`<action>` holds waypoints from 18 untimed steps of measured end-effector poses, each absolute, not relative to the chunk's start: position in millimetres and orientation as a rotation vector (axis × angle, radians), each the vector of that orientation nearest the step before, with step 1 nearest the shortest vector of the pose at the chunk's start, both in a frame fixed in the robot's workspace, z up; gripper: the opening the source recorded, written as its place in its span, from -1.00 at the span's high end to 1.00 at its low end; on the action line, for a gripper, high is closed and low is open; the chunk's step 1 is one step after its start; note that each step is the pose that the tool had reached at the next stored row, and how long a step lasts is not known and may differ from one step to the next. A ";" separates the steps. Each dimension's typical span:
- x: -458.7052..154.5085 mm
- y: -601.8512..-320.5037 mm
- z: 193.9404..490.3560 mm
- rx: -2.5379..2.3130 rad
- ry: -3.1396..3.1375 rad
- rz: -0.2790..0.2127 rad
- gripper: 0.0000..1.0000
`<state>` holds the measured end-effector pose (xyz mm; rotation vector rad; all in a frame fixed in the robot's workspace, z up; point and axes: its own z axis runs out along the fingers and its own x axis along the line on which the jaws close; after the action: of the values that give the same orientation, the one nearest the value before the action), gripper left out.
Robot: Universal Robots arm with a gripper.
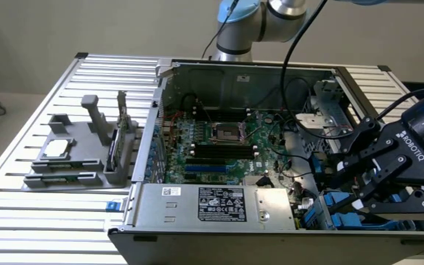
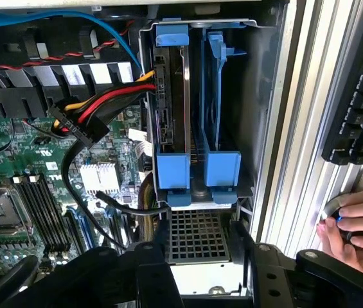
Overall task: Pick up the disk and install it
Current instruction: 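Insert the second disk wire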
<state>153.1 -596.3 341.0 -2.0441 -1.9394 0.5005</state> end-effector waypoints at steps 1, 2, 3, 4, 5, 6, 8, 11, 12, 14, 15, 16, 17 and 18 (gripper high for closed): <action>153.1 -596.3 341.0 -2.044 -1.939 0.500 0.10; 153.1 -596.3 341.0 -2.044 -1.939 0.500 0.22; 153.1 -596.3 341.0 -2.044 -1.939 0.500 0.22; 153.1 -596.2 341.6 -2.044 -1.939 0.501 0.36; 153.1 -596.1 343.1 -2.044 -1.939 0.500 0.36; 153.2 -596.0 345.7 -2.044 -1.939 0.500 0.36; 153.7 -595.9 352.0 -2.043 -1.939 0.499 0.36; 154.5 -595.5 361.9 -2.043 -1.939 0.499 0.36; 154.8 -595.4 365.7 -2.043 -1.939 0.499 0.36; 155.2 -595.2 374.6 -2.043 -1.939 0.499 0.36; 155.4 -595.2 379.1 -2.043 -1.939 0.499 0.36; 155.5 -595.2 383.6 -2.043 -1.939 0.499 0.36; 155.6 -595.2 388.0 -2.043 -1.939 0.499 0.36; 155.7 -595.2 392.7 -2.043 -1.939 0.499 0.36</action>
<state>155.7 -595.2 392.7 -2.0428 -1.9388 0.4992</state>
